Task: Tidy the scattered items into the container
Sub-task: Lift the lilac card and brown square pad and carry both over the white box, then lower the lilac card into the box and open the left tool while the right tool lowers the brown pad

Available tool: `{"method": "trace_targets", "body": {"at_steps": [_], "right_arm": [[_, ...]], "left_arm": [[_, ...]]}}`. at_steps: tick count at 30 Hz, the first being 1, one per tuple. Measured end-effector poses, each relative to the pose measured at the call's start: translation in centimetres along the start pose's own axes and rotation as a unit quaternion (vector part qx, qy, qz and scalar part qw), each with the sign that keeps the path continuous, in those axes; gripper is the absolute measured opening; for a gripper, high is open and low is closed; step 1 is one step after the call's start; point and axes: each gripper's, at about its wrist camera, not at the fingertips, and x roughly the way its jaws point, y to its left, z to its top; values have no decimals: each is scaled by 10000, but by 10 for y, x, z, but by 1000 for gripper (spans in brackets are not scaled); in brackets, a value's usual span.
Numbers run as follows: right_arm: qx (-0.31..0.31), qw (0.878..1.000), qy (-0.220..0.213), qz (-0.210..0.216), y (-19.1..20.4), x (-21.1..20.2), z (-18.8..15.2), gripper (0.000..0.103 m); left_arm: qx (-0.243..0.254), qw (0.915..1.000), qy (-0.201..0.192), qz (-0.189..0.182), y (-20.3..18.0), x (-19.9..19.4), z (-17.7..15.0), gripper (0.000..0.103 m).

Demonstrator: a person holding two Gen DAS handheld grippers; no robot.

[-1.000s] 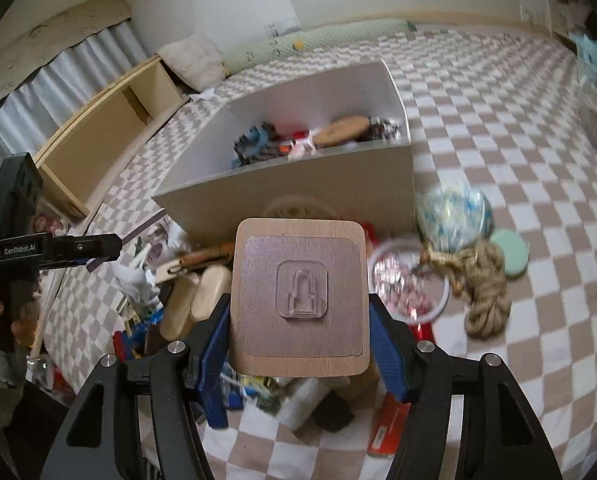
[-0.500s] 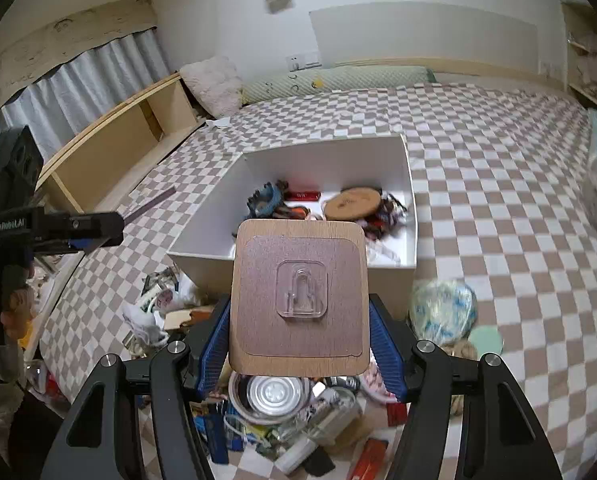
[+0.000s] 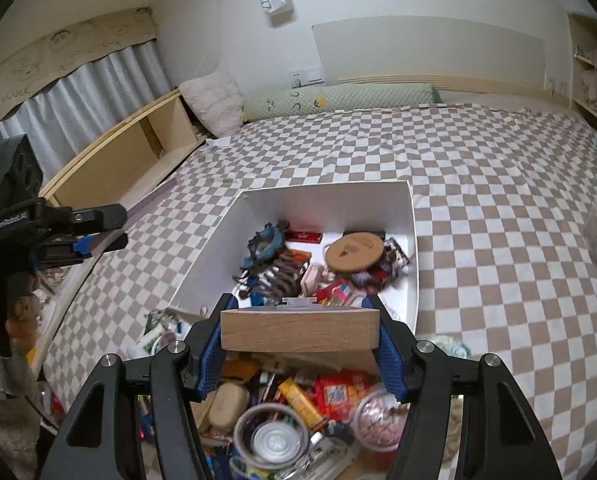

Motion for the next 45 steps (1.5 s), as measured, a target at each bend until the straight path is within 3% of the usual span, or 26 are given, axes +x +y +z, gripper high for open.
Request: {"method": "trace_targets", "body": {"at_steps": [16, 31, 45], "right_arm": [[183, 9983, 555, -72, -23, 73, 45, 64], [128, 9898, 1257, -653, -47, 158, 53, 64], [-140, 9838, 1516, -949, -51, 189, 50, 64]], "left_arm": [[-266, 9986, 199, 404, 21, 54, 17, 66], [-355, 9961, 474, 653, 45, 92, 18, 66], [-451, 9927, 744, 831, 56, 126, 18, 66]]}}
